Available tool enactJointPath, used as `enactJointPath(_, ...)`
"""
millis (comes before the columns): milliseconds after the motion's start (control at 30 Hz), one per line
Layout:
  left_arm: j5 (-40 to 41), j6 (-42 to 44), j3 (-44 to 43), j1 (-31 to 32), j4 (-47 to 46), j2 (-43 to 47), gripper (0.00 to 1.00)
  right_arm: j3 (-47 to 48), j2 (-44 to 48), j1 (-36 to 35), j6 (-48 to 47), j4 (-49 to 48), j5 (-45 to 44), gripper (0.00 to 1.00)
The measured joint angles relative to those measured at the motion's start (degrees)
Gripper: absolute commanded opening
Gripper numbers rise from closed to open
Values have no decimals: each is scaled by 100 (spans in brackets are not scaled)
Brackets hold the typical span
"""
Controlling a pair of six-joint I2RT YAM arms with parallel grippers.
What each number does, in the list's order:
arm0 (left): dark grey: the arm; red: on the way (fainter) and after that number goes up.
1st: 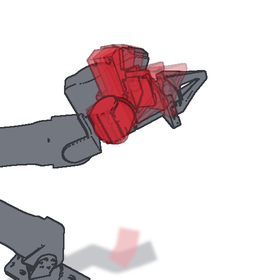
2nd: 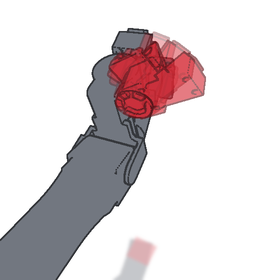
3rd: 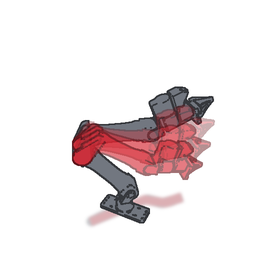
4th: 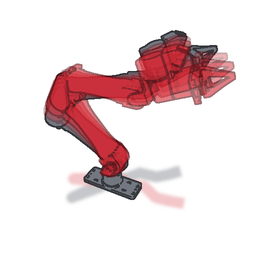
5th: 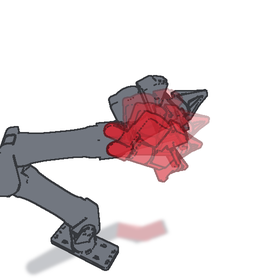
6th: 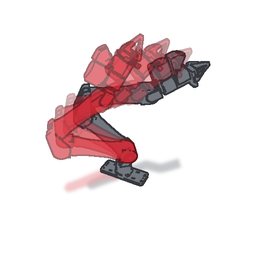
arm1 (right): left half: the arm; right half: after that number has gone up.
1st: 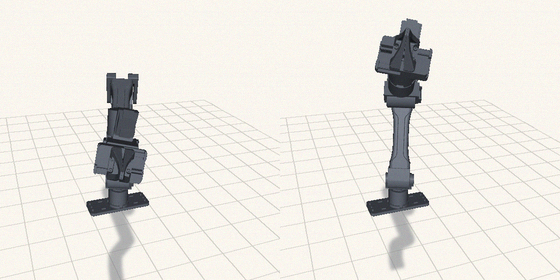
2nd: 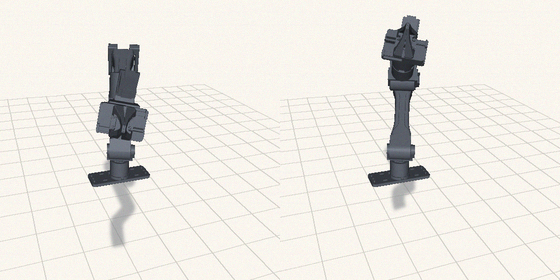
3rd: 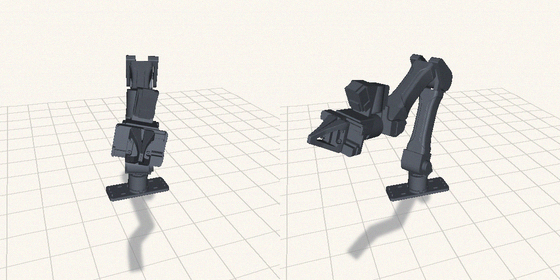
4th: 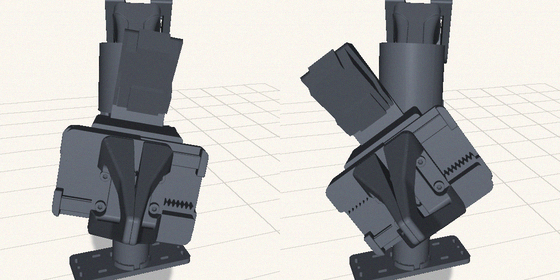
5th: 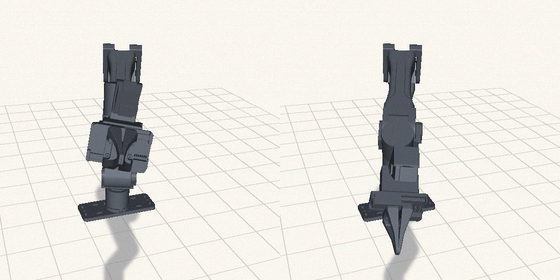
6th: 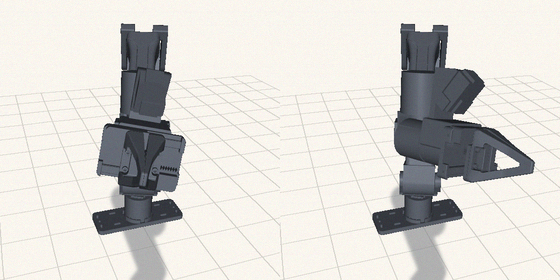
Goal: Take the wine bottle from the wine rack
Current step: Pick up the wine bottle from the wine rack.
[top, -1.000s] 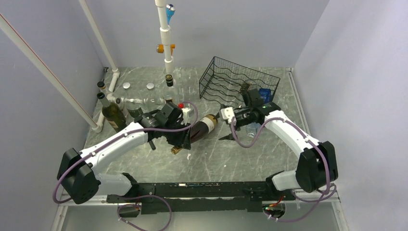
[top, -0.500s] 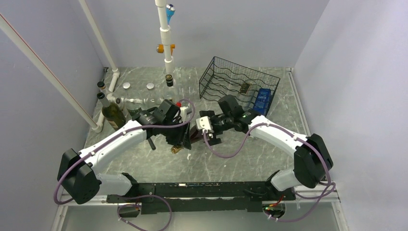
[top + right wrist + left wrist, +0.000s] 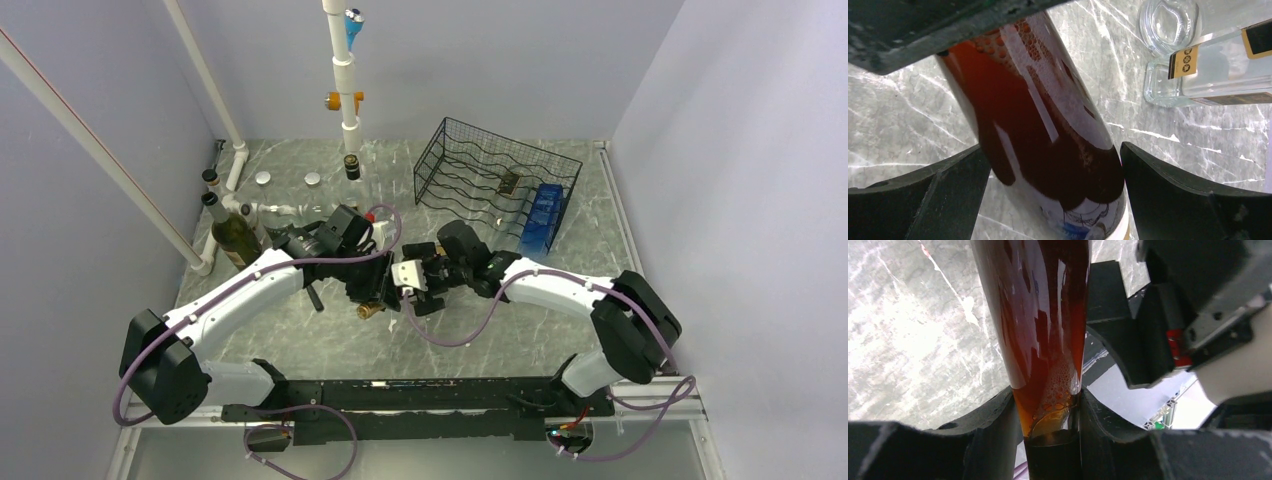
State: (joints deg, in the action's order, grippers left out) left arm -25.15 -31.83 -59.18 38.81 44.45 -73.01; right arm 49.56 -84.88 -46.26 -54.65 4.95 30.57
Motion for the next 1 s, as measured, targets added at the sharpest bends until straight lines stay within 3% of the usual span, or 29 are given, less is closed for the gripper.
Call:
enactJointPath(100, -90, -79, 0, -2, -2, -2, 0, -186, -79, -52, 133, -426, -111, 99)
enactJointPath(267, -199, -188, 0, -22, -13, -2, 2, -382, -133, -68, 243, -879, -203, 87)
enactJointPath(367, -227, -234, 0, -37, -24, -2, 13, -389, -144, -70, 278, -970, -227, 76)
enactJointPath(533, -284, -238, 11, -81, -24, 0, 35, -389, -144, -70, 179, -981, -229, 45)
enactJointPath(667, -350, -254, 50, -114, -68, 2, 50, -387, -144, -63, 179, -964, -179, 28)
enactJointPath(800, -428, -286, 109, -192, -284, 94, 60, -354, -144, 13, 221, -925, -7, 20)
enactJointPath(1000, -376, -339, 197, -328, -632, 278, 71, -326, -138, 96, 321, -835, 404, 17)
